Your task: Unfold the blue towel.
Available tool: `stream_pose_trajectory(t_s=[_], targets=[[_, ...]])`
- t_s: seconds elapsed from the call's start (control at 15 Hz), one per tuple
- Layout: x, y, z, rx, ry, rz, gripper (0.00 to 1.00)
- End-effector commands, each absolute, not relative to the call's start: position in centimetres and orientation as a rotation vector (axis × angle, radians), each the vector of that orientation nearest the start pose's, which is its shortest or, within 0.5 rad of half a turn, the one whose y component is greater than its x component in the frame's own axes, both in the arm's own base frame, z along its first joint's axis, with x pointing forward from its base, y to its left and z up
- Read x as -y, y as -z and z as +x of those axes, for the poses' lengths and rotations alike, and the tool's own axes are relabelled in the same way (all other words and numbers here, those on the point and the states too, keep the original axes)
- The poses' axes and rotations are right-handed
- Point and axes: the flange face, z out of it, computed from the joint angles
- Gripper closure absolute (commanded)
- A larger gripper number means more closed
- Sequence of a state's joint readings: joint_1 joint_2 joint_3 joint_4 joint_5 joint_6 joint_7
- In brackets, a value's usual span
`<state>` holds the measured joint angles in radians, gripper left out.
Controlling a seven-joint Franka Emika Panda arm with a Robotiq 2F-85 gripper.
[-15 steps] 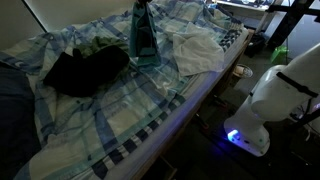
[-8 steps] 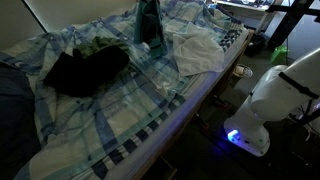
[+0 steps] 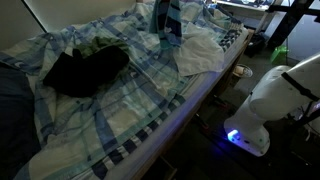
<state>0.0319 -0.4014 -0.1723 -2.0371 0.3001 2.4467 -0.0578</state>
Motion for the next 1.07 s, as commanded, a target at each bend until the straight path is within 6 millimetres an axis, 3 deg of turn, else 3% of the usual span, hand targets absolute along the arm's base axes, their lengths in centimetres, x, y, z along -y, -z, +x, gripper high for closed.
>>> stream_pose_trajectory(t_s=[0.0,0.27,0.47,0.73,1.0], targets=[[11.2,-69.8,45.7,-0.381,1.210,-2.592,0.99],[12.1,-69.5,45.3,-0.409,1.205,-2.599,0.99],[10.6,-68.4,45.9,-0.374,1.164,-2.631,0.99],[5.9,-64.6,47.1,-0.261,1.035,-2.701,0.99],[-0.4,-60.7,48.0,-0.101,0.900,-2.755,0.99]])
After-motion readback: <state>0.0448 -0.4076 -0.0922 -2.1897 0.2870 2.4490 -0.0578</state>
